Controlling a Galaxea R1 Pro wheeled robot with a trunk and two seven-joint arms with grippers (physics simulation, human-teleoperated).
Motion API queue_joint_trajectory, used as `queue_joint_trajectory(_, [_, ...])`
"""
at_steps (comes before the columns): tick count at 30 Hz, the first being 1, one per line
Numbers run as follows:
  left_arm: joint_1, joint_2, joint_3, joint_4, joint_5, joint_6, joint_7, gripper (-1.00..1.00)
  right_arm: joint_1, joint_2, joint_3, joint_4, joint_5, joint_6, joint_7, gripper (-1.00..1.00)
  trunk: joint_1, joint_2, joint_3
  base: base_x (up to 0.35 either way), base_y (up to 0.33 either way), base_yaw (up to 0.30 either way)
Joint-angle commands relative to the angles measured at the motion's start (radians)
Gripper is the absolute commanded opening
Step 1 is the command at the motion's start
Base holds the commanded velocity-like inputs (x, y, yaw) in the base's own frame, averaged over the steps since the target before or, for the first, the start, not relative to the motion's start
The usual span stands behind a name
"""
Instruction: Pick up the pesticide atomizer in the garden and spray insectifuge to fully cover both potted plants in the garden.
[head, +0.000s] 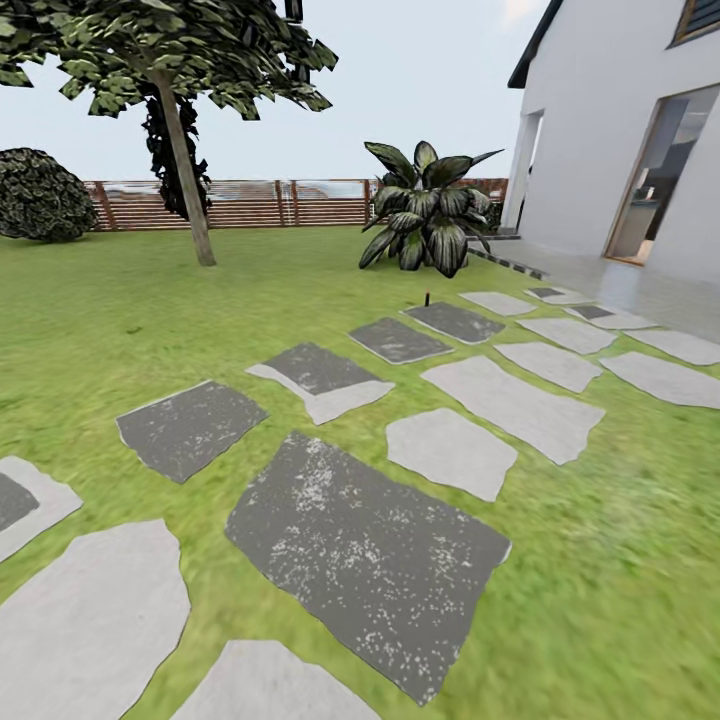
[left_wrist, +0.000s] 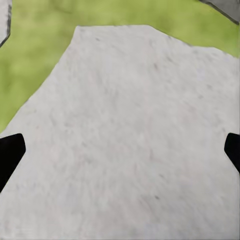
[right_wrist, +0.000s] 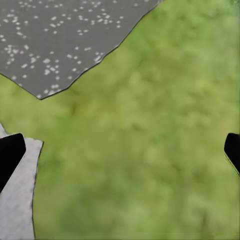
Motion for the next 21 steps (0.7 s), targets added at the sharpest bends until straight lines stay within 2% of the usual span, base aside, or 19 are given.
queue_joint_trajectory(1, [-0.001,0.0,-0.001,0.001,0.0,-0.003,0.001,1.0,0.0,0.0,0.0,0.001,0.0,-0.003,-0.001,1.0,0.0,0.0,-0.001,0.339,0.0,0.0])
queue_joint_trajectory(21, [-0.001,0.0,-0.002,0.001,0.0,-0.003,0.0,1.0,0.0,0.0,0.0,0.002,0.002,-0.002,0.0,1.0,0.0,0.0,-0.001,0.339,0.0,0.0])
